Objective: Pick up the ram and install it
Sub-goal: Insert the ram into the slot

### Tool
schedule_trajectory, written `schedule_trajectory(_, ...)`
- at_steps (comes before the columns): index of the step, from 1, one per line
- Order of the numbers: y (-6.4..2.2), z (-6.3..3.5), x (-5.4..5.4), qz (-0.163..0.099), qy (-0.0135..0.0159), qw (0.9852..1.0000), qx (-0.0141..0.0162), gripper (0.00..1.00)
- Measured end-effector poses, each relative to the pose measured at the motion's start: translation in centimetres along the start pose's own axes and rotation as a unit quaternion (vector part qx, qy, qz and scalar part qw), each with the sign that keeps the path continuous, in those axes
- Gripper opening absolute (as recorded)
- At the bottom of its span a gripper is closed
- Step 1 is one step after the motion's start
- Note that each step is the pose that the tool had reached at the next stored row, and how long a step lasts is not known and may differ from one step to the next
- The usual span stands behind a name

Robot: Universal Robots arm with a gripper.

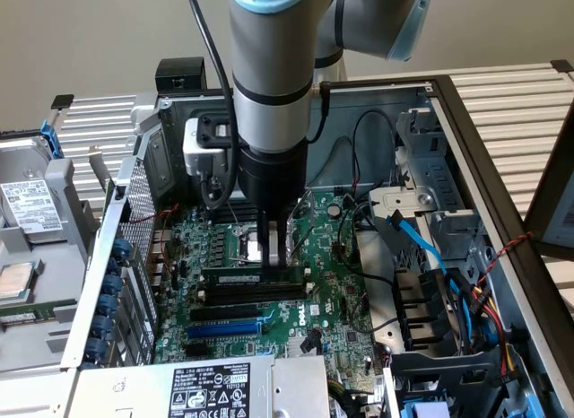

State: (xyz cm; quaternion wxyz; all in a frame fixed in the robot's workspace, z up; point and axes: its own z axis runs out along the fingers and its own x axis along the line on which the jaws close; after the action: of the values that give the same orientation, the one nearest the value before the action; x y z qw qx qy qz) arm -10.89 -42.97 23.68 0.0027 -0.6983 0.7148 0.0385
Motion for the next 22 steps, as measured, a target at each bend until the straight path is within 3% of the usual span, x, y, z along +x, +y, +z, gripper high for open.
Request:
schedule_trajectory(3, 0.04, 0.02, 0.0, 0.0, 0.0007, 1.0, 0.0029, 0.13)
schedule_trajectory(5, 0.05, 0.02, -0.01, 0.0, 0.0018, 1.0, 0.0073, 0.13)
schedule_trajectory(7, 0.08, 0.03, -0.01, 0.0, 0.0027, 1.0, 0.0095, 0.13)
schedule_trajectory(22, 0.21, 0.34, 0.01, 0.009, 0.0024, 0.9999, 0.0113, 0.13)
